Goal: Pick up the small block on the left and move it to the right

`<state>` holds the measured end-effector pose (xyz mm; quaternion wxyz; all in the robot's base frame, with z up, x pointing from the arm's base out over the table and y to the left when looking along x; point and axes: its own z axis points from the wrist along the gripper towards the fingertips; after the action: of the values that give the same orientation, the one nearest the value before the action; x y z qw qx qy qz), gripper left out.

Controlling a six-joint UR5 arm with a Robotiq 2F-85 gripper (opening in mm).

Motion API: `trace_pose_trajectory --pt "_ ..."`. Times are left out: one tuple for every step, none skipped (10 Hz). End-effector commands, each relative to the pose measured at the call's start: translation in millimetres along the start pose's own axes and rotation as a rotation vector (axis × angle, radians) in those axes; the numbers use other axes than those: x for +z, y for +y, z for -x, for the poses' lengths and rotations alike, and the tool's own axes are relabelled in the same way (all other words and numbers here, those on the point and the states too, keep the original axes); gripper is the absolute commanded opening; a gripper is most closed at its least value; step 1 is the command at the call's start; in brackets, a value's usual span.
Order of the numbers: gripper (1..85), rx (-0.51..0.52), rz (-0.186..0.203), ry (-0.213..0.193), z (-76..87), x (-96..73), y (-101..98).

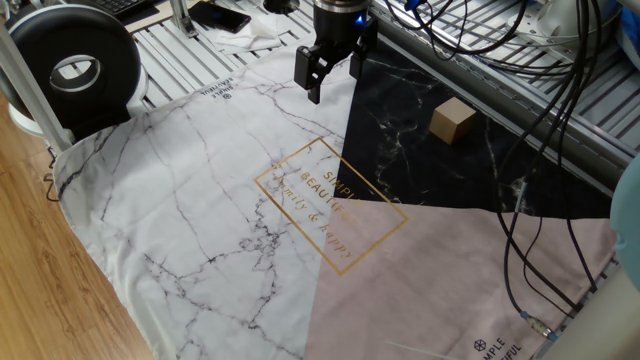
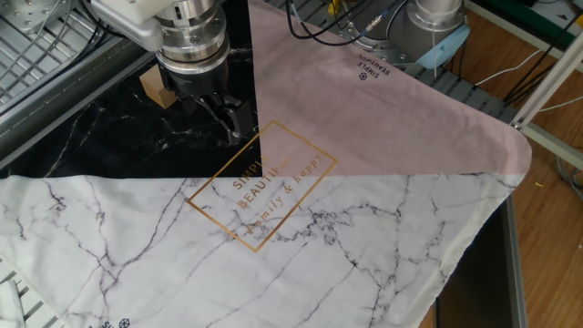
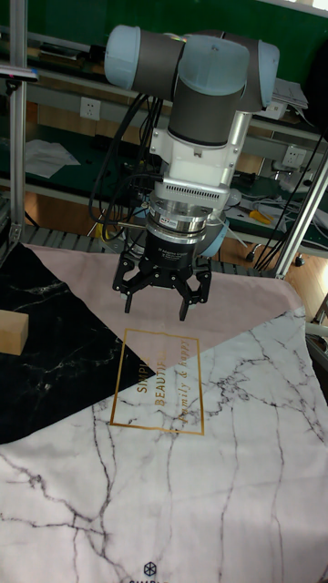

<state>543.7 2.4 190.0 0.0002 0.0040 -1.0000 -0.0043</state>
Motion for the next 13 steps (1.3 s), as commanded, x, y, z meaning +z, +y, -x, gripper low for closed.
trace_pose_trajectory --pt "1.0 -0.021 0.01 -0.299 76.5 -11.6 5.5" --pt "1.0 -0.017 0.006 -0.299 76.4 -11.4 4.7" --pt "1.0 -0.017 0.003 -0.299 76.4 -10.8 4.0" --pt "1.0 -0.017 0.001 -0.297 76.0 -10.2 3.8" --pt "1.0 -0.017 0.001 -0.294 75.2 -9.9 3.9" --pt "1.0 -0.02 -0.006 -0.294 75.3 -9.2 2.0" --pt "1.0 -0.022 -0.017 -0.294 75.5 -7.9 -1.0" --pt "1.0 -0.024 -0.035 -0.275 70.7 -6.0 -6.3" --pt "1.0 -0.027 -0.04 -0.266 68.4 -5.4 -7.5" --pt "1.0 -0.03 -0.039 -0.266 68.4 -5.3 -7.2" --pt "1.0 -0.031 -0.039 -0.254 65.2 -4.3 -7.4" --pt "1.0 -0.042 -0.041 -0.229 58.7 -0.8 -9.7" --pt "1.0 -0.054 -0.044 -0.213 54.1 3.9 -13.6"
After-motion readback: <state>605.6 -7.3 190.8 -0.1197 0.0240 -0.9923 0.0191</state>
